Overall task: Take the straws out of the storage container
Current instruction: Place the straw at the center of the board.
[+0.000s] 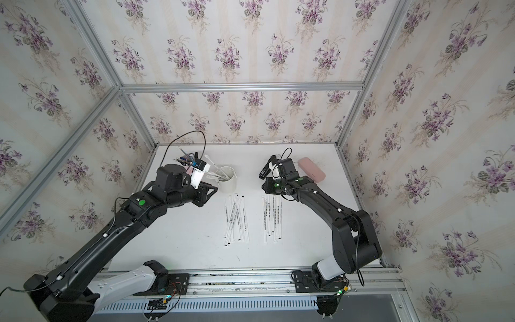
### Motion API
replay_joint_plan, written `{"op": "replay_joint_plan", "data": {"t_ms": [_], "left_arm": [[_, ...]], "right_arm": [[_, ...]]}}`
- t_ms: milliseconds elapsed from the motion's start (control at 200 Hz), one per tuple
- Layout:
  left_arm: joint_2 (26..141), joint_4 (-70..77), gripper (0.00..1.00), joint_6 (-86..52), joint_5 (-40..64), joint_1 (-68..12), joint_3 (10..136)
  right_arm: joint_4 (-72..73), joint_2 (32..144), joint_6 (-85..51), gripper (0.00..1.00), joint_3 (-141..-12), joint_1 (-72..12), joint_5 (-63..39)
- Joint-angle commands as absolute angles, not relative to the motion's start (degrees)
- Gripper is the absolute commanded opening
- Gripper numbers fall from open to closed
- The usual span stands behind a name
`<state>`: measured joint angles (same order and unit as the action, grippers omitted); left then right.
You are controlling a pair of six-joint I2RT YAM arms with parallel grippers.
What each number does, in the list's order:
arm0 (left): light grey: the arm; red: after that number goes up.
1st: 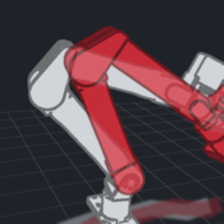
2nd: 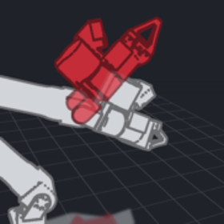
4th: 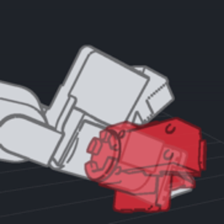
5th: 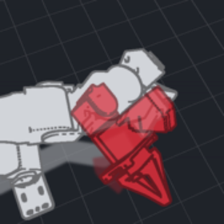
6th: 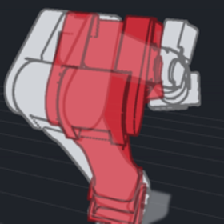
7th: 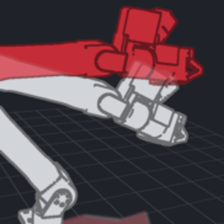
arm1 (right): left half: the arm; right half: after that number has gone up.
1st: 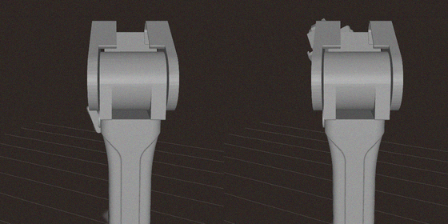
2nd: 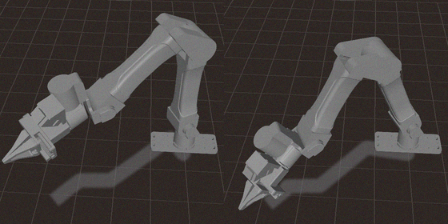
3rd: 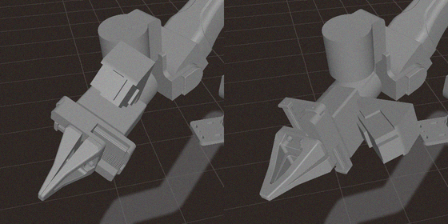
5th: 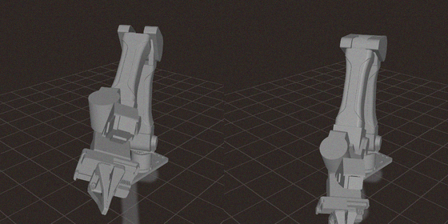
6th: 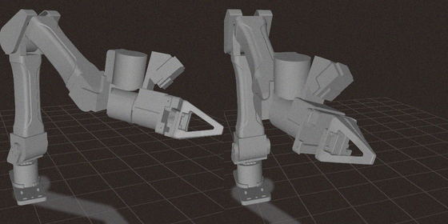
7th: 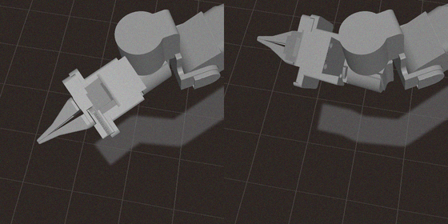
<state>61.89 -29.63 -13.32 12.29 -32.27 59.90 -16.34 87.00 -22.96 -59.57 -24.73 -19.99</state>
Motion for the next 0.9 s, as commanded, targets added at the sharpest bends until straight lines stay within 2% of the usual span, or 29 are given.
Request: {"op": "replay_joint_plan", "data": {"t_ms": [0,160,385,545,894], "left_arm": [[63.91,-19.66,0.39,-19.27,7.91,-33.49,56.71],[72.92,-21.44,0.38,-20.82,3.23,-32.81,59.8],[84.2,-21.62,0.36,-20.92,3.24,-27.32,64.65],[87.63,-21.54,0.35,-20.25,3.66,-23.58,66.85],[92.08,-22.68,0.22,-16.55,3.55,-20.66,72.44]], "right_arm": [[-13.06,87.18,-23.54,0.19,-58.73,-25.04,-21.36],[-12.68,87.32,-23.33,0.18,-57.29,-25.31,-22.16],[-12.16,86.34,-23.57,0.18,-56.25,-25.37,-21.98],[-12.35,86.77,-23.2,0.18,-56.91,-25.33,-21.88],[-11.41,88.76,-23.56,0.17,-57.29,-25.64,-22.94]]}}
